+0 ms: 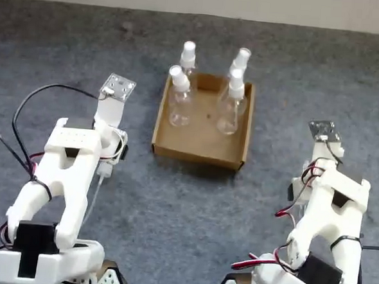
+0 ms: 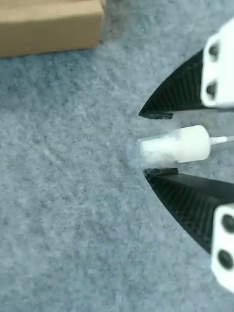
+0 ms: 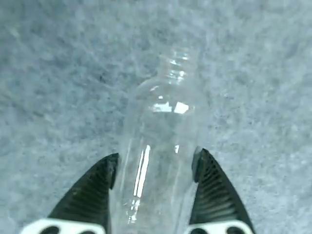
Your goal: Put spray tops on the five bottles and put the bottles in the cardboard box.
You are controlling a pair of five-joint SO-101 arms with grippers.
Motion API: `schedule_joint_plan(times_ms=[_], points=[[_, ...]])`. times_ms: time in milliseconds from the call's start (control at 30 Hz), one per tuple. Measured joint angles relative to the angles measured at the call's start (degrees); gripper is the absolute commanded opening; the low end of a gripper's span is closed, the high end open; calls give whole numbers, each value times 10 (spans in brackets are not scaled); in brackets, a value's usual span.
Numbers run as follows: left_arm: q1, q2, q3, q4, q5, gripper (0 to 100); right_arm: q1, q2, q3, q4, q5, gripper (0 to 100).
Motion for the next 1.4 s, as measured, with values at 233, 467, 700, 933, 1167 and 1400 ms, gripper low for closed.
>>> schedule_joint_plan(times_ms=[233,467,700,933,1167,1400], points=[[-15,95,-9,-8,2,102,0,4,-8,13,-4,127],[-12,131,-37,-6,1,3,0,4,-8,13,-6,131],[-18,69,-77,38,24,3,0,4,-37,69,-6,136],[-12,-76,-98,92,98,4,0,4,-84,119,-6,253],[31,-205,12,94,115,4,0,4,-88,126,-6,264],[31,-295,93,69,117,4,-5,55,-181,144,-61,259]])
